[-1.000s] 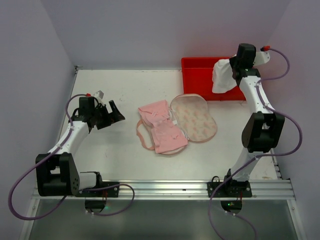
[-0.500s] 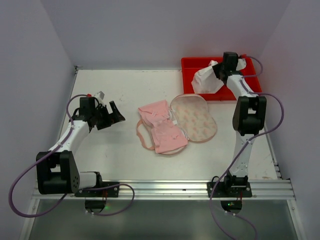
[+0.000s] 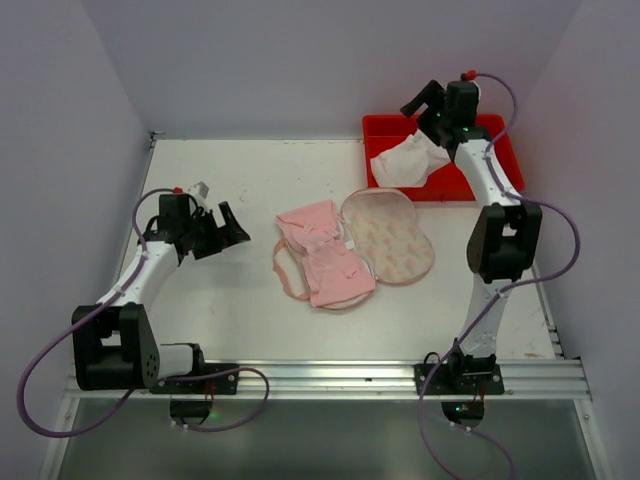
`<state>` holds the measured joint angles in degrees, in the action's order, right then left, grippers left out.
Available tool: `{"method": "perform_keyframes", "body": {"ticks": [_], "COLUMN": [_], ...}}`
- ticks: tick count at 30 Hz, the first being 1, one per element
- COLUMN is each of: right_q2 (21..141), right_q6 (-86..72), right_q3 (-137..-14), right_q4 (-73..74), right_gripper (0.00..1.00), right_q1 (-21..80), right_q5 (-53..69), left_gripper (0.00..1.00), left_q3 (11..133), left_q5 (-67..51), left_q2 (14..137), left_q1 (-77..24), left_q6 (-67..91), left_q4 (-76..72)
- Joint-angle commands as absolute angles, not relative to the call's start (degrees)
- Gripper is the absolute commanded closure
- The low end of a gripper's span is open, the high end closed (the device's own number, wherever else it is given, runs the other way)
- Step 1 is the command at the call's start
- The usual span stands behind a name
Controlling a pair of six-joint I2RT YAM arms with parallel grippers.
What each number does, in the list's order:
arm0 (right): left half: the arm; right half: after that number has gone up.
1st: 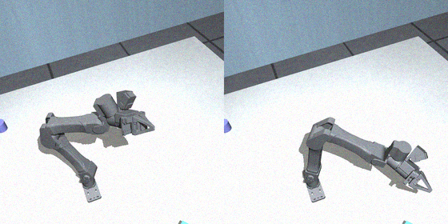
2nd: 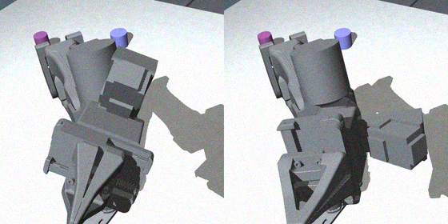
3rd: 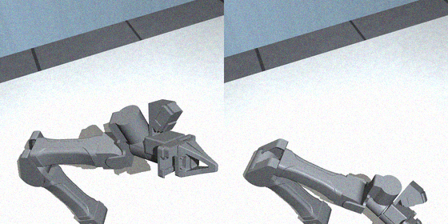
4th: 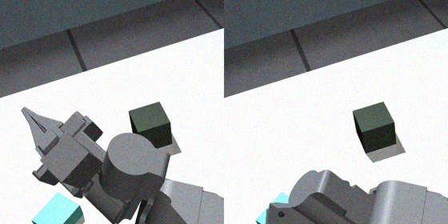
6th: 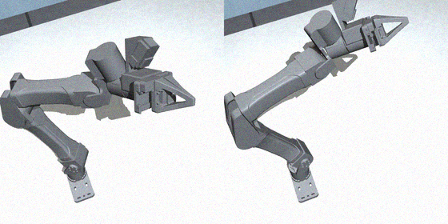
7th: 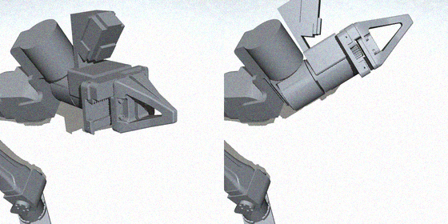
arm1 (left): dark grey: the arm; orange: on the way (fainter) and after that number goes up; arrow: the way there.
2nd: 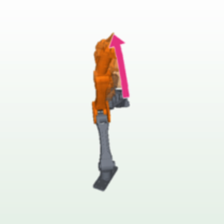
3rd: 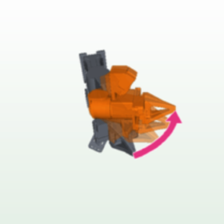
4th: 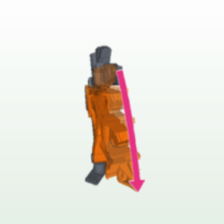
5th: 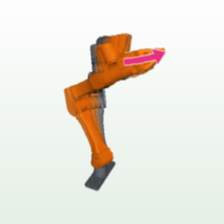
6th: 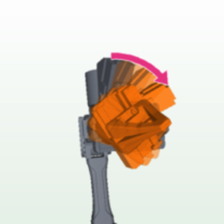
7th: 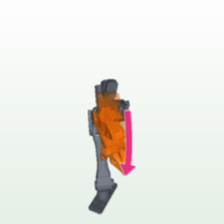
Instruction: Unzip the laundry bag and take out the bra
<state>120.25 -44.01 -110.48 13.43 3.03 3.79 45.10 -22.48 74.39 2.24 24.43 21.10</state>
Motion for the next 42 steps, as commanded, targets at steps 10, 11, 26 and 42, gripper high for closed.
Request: {"method": "perform_keyframes", "body": {"ticks": [10,11,26,42], "right_q2": [94.4,94.8,115.7,111.5], "right_q6": [-21.4,-21.3,-23.6,-23.6], "right_q3": [-81.9,-81.3,-92.1,-90.4], "right_q4": [25.6,25.7,36.6,36.7], "right_gripper": [0.16,0.16,0.15,1.00], "right_q1": [32.8,37.1,53.0,53.0], "right_q5": [-4.0,-5.5,-23.6,-26.6], "left_gripper": [0.00,0.00,0.00,0.00], "left_q3": [45.2,45.2,44.9,44.7], "left_q5": [-21.6,-21.7,-21.7,-22.1], "left_q2": [70.0,69.8,68.8,68.8], "left_q1": [3.3,3.3,3.8,3.8], "left_q6": [23.9,24.0,24.0,24.0], "left_q4": [20.5,20.5,20.5,20.3]}}
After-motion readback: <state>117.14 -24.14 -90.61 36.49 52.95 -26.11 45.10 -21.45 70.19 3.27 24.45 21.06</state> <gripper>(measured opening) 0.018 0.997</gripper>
